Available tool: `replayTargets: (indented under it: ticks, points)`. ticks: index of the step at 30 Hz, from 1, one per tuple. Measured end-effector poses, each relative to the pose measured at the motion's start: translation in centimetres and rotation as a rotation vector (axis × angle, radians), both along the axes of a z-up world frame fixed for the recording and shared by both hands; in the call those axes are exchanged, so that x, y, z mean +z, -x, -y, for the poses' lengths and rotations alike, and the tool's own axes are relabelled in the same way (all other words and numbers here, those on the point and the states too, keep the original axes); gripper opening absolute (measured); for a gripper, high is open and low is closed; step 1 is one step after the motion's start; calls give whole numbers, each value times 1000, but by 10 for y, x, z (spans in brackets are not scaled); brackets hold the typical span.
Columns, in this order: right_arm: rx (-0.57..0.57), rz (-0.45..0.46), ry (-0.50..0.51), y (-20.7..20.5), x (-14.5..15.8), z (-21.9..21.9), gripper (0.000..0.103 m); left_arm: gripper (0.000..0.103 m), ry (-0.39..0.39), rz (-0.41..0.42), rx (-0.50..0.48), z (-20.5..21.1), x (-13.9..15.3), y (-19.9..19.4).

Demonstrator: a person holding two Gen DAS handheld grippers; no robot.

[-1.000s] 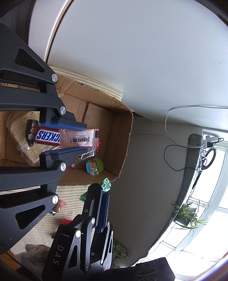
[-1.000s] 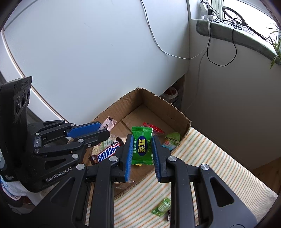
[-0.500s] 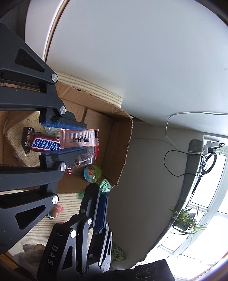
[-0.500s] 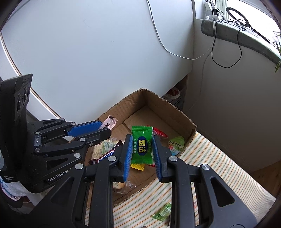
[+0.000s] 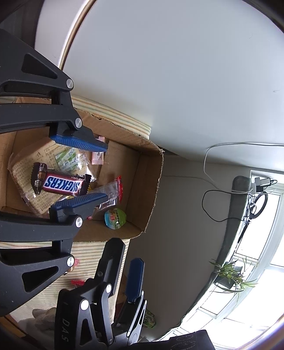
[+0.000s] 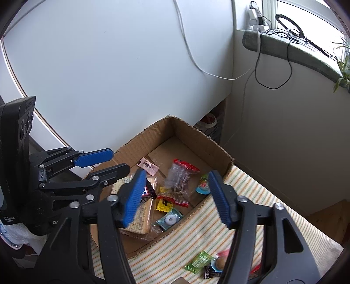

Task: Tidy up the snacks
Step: 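Move the right tool to the Snickers bar while the left tool approaches the egg candy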

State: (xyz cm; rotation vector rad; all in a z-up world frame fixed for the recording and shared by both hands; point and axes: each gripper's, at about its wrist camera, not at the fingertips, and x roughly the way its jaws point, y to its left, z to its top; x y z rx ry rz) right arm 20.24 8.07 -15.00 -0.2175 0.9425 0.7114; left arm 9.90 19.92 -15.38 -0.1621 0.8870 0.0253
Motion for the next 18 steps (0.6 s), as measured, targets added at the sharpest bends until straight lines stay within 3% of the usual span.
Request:
replayTargets:
  ticks: [4, 12, 18]
  points:
    - [-20, 9, -14, 3, 7, 12, 68, 45, -3, 12, -3, 4, 4, 4]
    - [-49, 41, -19, 17, 21, 41, 68, 45, 9, 38, -18, 14, 17, 13]
    - [-133, 54, -48, 34, 31, 93, 68, 45, 13, 57, -50, 30, 25, 26]
